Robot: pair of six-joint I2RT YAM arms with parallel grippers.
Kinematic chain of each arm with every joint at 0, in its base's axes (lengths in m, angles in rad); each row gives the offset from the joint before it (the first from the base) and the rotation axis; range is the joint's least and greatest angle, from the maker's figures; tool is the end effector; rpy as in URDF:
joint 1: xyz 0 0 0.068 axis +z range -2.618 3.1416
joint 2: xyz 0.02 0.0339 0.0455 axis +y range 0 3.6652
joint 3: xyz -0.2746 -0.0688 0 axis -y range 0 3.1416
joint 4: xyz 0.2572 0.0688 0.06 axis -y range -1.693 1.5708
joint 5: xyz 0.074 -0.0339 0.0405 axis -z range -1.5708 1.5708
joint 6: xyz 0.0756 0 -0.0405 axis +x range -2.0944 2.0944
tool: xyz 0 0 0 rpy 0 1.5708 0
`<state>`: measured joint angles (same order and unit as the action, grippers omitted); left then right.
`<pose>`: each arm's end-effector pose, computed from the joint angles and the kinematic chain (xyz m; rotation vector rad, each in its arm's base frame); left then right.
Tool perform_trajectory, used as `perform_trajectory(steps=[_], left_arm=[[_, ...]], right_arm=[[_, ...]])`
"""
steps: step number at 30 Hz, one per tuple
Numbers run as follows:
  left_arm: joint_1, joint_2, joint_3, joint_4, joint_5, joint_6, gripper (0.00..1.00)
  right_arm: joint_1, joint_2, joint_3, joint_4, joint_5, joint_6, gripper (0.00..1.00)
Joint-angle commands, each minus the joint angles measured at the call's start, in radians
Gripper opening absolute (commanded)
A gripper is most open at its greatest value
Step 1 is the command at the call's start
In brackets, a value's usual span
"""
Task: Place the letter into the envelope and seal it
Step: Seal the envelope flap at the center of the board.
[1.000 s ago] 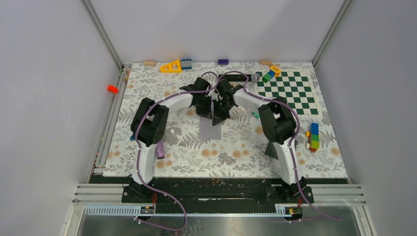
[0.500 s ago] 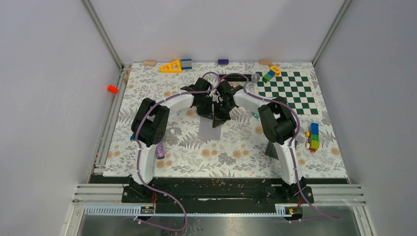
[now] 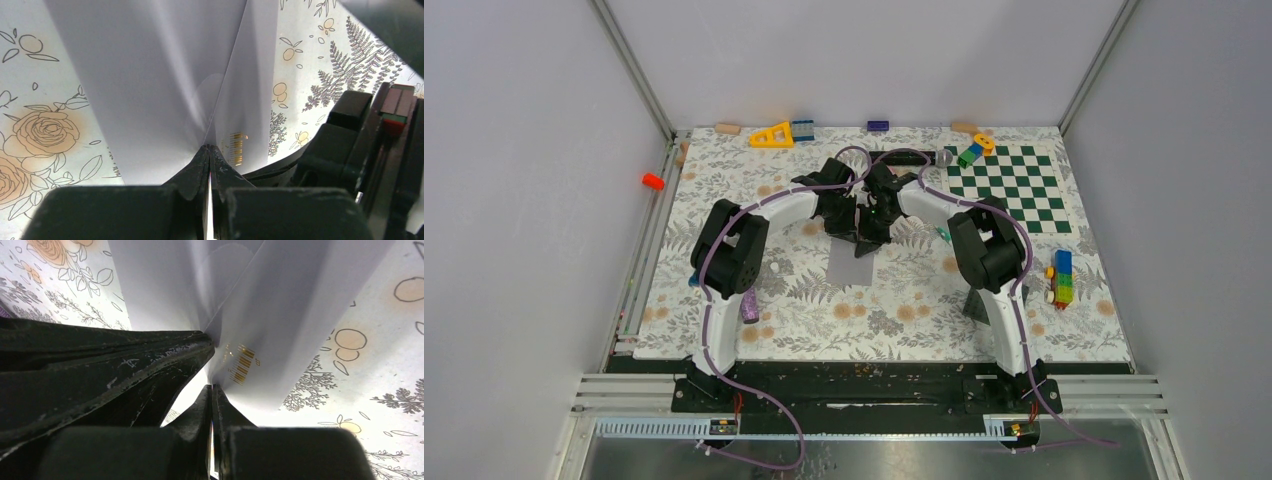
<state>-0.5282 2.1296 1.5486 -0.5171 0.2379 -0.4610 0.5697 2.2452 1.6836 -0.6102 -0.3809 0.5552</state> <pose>0.4062 -0.2576 0.1240 0.1730 2.7693 -0.6088 0.4035 0.2918 0.1089 -0.1342 2.9025 0.7865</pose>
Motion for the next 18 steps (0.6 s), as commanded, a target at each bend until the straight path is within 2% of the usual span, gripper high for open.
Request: perform_trajectory(steps=[1,13,18], left_arm=[[-0.015,0.021,-0.022,-0.007,-0.023,0.015,0.00],[-0.018,0.003,-0.056,-0.008,-0.029,0.015,0.00],[-0.017,0.008,-0.051,-0.013,-0.052,0.020,0.00]], right_arm=[[0.011,0.002,-0.002,0.029,0.065,0.055,0.00],[0.010,-0.004,-0.015,0.041,0.079,0.086,0.00],[0.011,-0.021,-0.038,0.035,0.065,0.048,0.00]])
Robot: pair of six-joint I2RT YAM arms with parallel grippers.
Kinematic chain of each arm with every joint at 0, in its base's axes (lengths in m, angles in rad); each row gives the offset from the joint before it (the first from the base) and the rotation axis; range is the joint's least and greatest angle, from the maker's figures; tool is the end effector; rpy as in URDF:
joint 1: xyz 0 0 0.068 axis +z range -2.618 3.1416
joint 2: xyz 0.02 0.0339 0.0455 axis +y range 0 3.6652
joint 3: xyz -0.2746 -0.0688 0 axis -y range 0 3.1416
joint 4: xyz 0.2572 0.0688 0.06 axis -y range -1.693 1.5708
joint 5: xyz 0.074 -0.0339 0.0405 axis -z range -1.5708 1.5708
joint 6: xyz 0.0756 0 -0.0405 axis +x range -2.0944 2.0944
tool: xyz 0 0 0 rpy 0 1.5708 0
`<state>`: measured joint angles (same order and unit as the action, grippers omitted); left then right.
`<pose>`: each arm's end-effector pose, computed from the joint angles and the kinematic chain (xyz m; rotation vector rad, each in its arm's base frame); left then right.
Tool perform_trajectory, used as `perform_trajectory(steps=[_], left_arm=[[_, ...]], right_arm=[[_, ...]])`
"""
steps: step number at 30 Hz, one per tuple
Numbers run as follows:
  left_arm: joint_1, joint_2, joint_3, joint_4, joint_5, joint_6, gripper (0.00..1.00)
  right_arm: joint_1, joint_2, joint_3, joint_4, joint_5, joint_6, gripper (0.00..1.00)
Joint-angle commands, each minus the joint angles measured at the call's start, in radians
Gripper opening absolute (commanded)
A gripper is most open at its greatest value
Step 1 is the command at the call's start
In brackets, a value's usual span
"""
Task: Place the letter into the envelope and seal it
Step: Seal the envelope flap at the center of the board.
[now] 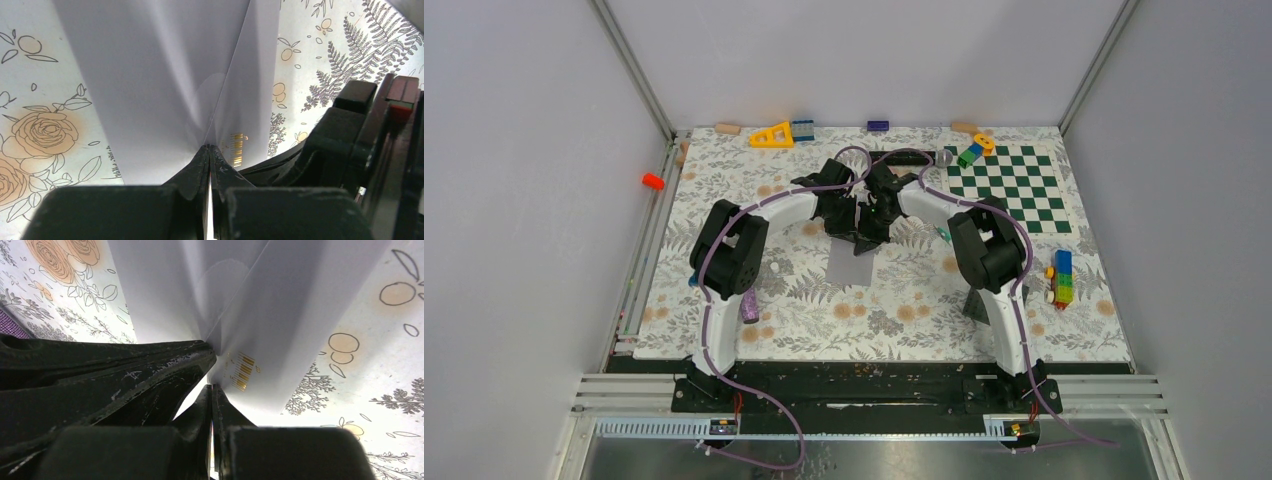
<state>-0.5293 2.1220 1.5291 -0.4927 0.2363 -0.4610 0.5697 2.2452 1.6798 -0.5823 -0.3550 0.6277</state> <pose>0.4049 -0.2574 0.1230 0.1753 2.7565 -0.6130 0.4071 0.2920 0.1087 -0.0275 2.8916 0.7779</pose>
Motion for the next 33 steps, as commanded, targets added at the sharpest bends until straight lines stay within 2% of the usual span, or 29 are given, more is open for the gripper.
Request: perform_trajectory(steps=[1,11,15,16,20,26,33], left_arm=[[-0.015,0.018,-0.028,-0.041,-0.050,0.021,0.00],[-0.015,0.024,-0.021,-0.046,-0.054,0.021,0.00],[-0.015,0.019,-0.035,-0.032,-0.035,0.019,0.00],[-0.014,0.014,-0.042,-0.025,-0.027,0.017,0.00],[-0.012,0.017,-0.047,-0.018,-0.019,0.015,0.00],[-0.011,0.023,-0.050,-0.020,-0.013,0.013,0.00],[-0.003,0.013,-0.054,-0.019,0.012,0.016,0.00]], right_arm=[[0.012,-0.032,-0.050,0.007,0.032,-0.035,0.00],[0.012,-0.149,-0.182,0.007,0.043,-0.136,0.00],[-0.005,-0.164,-0.160,0.014,-0.032,-0.218,0.00],[-0.014,-0.188,-0.177,0.061,-0.056,-0.219,0.00],[-0.074,-0.232,-0.265,0.238,-0.079,-0.130,0.00],[-0.131,-0.121,-0.199,0.280,-0.187,0.004,0.00],[-0.134,-0.137,-0.232,0.373,-0.197,0.116,0.00]])
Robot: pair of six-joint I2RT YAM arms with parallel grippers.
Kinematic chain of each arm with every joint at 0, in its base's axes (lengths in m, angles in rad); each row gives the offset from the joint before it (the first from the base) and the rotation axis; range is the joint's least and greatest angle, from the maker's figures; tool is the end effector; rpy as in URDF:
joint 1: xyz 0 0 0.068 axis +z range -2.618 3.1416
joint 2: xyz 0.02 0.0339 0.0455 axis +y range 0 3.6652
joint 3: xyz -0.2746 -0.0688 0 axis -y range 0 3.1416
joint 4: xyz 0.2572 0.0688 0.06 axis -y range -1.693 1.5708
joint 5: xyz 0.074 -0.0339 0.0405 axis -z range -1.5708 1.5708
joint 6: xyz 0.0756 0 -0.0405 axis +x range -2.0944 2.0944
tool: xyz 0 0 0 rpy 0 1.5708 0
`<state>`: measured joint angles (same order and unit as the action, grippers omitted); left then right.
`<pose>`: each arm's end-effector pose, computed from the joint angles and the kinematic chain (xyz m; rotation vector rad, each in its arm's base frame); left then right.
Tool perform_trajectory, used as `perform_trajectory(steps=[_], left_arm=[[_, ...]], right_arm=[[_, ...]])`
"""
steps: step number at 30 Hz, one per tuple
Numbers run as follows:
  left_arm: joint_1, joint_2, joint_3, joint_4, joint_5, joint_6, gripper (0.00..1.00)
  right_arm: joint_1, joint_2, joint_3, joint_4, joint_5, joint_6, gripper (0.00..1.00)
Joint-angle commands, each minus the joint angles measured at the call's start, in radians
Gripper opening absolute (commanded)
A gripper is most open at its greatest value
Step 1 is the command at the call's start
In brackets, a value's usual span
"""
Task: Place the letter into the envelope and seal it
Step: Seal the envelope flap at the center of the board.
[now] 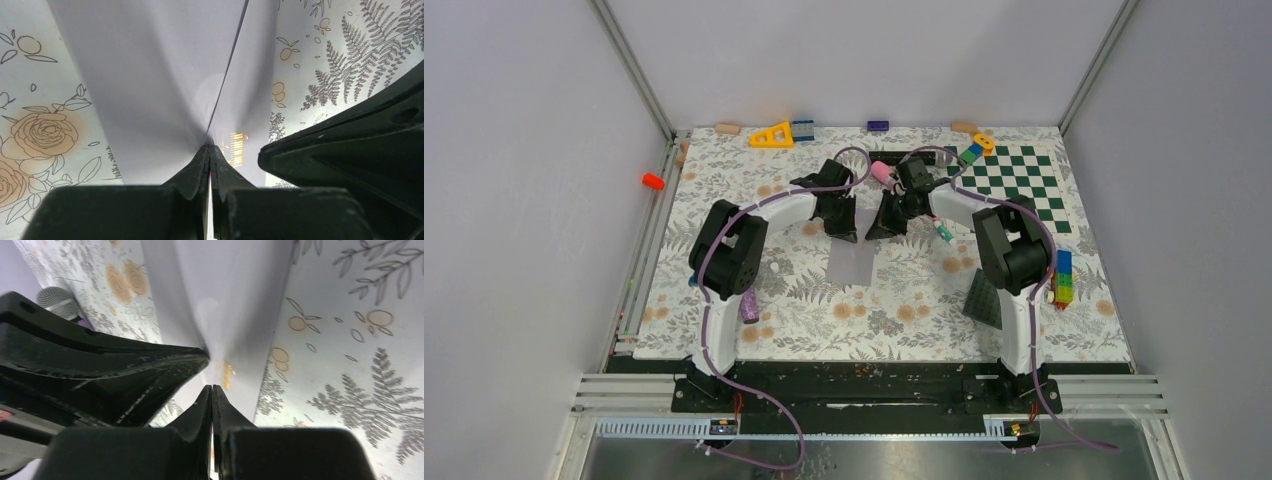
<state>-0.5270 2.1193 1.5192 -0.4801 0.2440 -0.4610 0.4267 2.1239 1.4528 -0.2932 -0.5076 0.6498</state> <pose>0.4046 -0.2566 0.1221 0.1755 2.7523 -0.6248 0.4243 0.2333 0.1191 0.0825 2.6988 1.0311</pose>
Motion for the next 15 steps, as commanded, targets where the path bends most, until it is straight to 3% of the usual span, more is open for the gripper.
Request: perform_trajectory(steps=[1,4,11,15], left_arm=[[-0.004,0.017,-0.045,-0.030,0.014,0.016,0.00],[-0.002,0.023,-0.043,-0.031,0.030,0.019,0.00],[0.000,0.027,-0.050,-0.028,0.042,0.022,0.00],[0.000,0.022,-0.054,-0.028,0.040,0.019,0.00]], right_arm=[[0.010,-0.012,-0.012,0.108,-0.045,0.120,0.00],[0.013,0.024,0.004,0.131,-0.054,0.169,0.00],[0.030,0.075,0.069,0.011,0.017,0.115,0.00],[0.046,0.082,0.105,-0.068,0.120,0.112,0.00]])
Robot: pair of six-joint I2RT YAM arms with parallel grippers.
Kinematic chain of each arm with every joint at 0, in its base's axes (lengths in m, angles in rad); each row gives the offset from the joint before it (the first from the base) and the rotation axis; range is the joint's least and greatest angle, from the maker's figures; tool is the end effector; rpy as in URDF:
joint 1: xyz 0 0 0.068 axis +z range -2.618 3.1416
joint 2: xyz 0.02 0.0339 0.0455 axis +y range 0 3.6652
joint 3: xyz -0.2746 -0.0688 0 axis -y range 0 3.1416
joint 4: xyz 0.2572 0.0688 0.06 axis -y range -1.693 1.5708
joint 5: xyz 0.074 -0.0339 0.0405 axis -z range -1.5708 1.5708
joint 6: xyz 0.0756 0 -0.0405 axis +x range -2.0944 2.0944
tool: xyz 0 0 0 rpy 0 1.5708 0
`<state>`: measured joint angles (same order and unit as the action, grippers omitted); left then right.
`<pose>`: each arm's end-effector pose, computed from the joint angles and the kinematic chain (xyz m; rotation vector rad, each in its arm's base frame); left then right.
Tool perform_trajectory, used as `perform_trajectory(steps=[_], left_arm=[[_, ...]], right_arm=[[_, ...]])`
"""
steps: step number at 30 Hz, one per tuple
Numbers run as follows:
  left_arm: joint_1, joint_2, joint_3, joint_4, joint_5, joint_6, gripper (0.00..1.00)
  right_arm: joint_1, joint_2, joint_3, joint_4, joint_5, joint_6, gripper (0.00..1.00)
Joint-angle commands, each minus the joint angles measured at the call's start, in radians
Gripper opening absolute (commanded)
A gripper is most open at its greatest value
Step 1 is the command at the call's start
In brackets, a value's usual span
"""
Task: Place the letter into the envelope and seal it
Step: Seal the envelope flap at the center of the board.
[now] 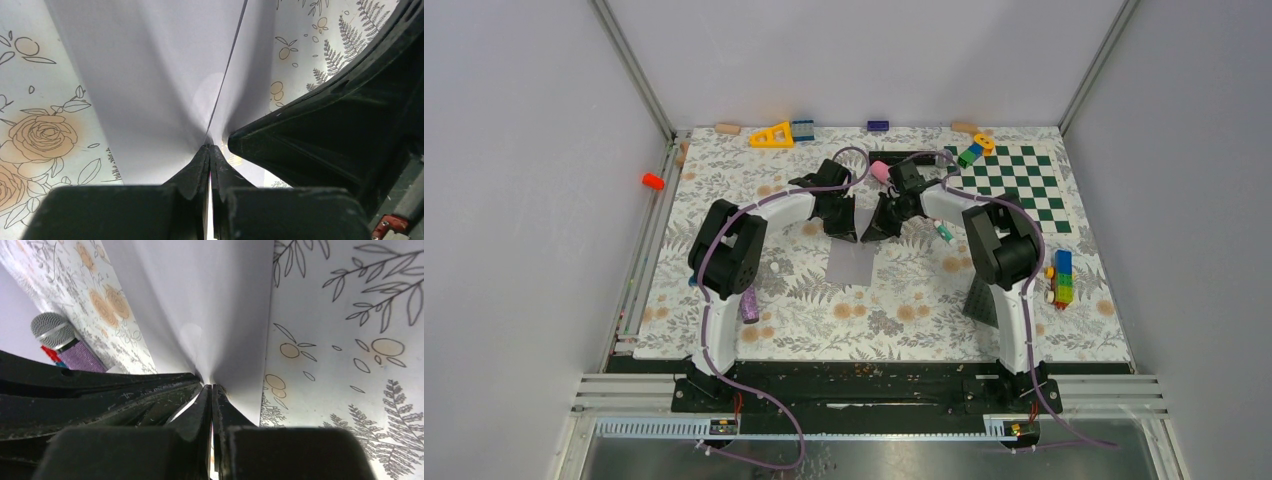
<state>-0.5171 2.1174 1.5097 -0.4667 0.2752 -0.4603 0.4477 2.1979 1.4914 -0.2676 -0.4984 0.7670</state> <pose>0.4054 -0.2542 0.1214 0.1749 2.7510 -0.6646 0.4302 0.2467 0.0984 0.2238 2.7384 1.0532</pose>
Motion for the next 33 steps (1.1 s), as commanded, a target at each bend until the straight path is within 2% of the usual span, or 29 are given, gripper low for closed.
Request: perform_trajectory(steps=[1,9,18,33], left_arm=[[-0.011,0.021,-0.047,-0.041,0.009,0.017,0.00],[-0.012,0.009,-0.057,-0.050,-0.015,0.018,0.00],[-0.013,-0.002,-0.059,-0.067,-0.042,0.023,0.00],[-0.029,-0.020,-0.096,-0.089,-0.038,0.043,0.00]], right_arm=[[0.027,0.014,0.077,-0.098,0.113,-0.003,0.00],[0.062,0.055,0.169,-0.179,0.189,0.024,0.00],[0.098,0.079,0.279,-0.355,0.373,-0.011,0.00],[0.115,0.111,0.366,-0.411,0.481,0.000,0.00]])
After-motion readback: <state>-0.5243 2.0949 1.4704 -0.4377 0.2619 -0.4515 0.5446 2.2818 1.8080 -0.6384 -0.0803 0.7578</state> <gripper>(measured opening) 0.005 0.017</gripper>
